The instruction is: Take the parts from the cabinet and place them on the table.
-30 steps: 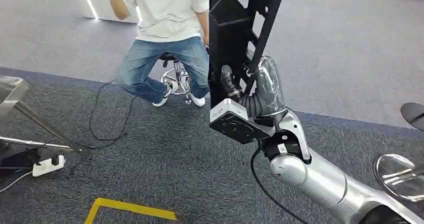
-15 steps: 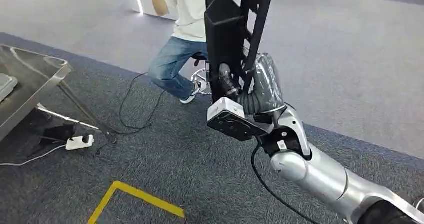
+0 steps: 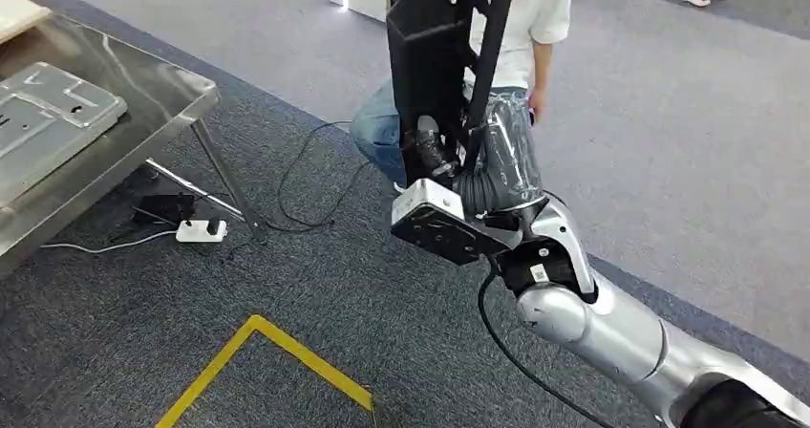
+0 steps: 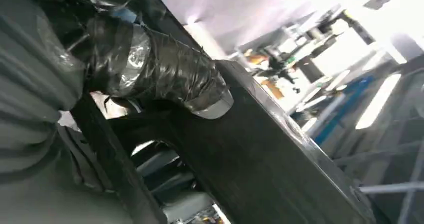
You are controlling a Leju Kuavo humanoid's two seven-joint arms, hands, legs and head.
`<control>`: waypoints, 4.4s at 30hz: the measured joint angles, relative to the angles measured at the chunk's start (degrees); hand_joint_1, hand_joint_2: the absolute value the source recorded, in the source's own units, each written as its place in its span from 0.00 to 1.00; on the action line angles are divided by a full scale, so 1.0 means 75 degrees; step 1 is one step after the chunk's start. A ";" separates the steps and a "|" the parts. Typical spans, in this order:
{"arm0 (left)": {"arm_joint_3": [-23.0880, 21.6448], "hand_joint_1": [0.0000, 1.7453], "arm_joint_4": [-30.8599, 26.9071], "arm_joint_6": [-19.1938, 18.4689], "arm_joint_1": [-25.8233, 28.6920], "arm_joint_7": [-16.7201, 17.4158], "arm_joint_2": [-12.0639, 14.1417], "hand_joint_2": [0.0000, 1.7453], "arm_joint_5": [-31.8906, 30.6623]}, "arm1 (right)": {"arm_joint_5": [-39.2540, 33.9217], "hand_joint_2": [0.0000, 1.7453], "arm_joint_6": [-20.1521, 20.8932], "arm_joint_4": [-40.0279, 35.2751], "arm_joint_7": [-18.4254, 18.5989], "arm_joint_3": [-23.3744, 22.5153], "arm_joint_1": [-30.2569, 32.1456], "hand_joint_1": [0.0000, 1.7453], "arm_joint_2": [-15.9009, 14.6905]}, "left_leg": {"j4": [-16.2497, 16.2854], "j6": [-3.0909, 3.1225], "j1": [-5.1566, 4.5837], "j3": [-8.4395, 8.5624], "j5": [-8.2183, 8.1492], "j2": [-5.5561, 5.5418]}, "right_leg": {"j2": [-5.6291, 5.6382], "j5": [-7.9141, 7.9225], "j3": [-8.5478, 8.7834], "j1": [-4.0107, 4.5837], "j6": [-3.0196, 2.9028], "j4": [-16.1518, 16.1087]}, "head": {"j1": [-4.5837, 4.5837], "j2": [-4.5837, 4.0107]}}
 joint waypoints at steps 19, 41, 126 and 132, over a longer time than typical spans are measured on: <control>-0.0003 0.00 -0.0006 -0.0044 0.0014 -0.0006 0.0024 1.00 -0.0012 | -0.0050 1.00 0.0105 0.0076 0.0000 0.0012 -0.0111 1.00 -0.0003 | 0.1940 -0.0428 0.0073 -0.1099 -0.0580 0.0147 | -0.0430 0.0882 0.0578 0.0030 -0.0297 -0.1473 | -0.0096 0.0000; -0.0009 0.00 -0.0012 -0.0175 0.0019 -0.0242 0.0029 1.00 0.0327 | -0.0020 1.00 0.0292 0.0137 0.0163 0.0018 -0.0213 1.00 -0.0055 | 0.0118 -0.0213 0.0047 -0.0032 -0.0136 -0.1130 | 0.0611 0.1121 0.0270 0.0002 -0.0104 -0.1462 | 0.0067 0.0000; 0.0930 0.00 -0.0070 -0.2970 0.0021 -0.2728 0.0152 1.00 0.2789 | 0.4258 1.00 0.4613 0.1253 0.1119 0.1404 -0.1836 1.00 -0.1784 | -0.0319 0.0015 -0.0004 0.1492 -0.0971 -0.0003 | 0.0052 -0.0399 -0.1032 -0.0004 0.0059 0.0442 | 0.0140 0.0000; 0.0921 0.00 -0.0050 -0.2212 0.0026 -0.2337 0.0067 1.00 0.2766 | 0.4287 1.00 0.4748 0.1259 0.1195 0.1536 -0.1664 1.00 -0.1816 | -0.0349 -0.0239 -0.0016 0.2316 -0.1985 -0.0149 | 0.0136 0.2741 -0.1185 0.0186 -0.0203 -0.1548 | 0.0154 0.0000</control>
